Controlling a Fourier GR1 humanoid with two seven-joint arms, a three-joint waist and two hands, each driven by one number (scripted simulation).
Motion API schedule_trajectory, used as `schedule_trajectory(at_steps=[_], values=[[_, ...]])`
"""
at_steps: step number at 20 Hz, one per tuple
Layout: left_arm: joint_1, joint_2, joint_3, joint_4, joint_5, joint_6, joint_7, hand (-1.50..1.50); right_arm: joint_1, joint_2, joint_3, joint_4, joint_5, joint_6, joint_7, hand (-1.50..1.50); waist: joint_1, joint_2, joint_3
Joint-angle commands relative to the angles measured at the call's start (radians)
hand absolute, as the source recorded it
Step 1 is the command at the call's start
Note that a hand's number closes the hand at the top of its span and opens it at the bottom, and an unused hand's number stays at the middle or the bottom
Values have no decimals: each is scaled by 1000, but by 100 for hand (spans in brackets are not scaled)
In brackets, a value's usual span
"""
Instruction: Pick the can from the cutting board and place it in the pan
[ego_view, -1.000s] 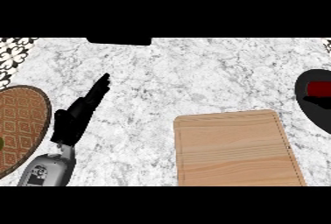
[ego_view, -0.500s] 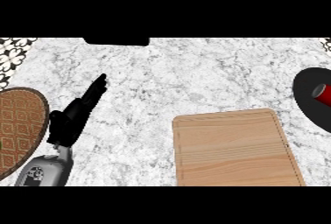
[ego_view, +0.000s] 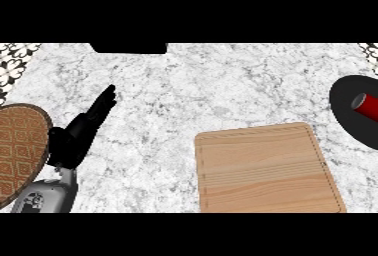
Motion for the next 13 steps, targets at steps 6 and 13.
schedule_trajectory(at_steps=[6,13], values=[[-6,-16,-4,-1,2,6,23,0,101,19,2,-50,-22,178,-183,-150,-11,-6,0],[16,5,18,-40,14,-2,36,0,203,27,-5,-75,-46,150,-223,-150,-9,-12,1]])
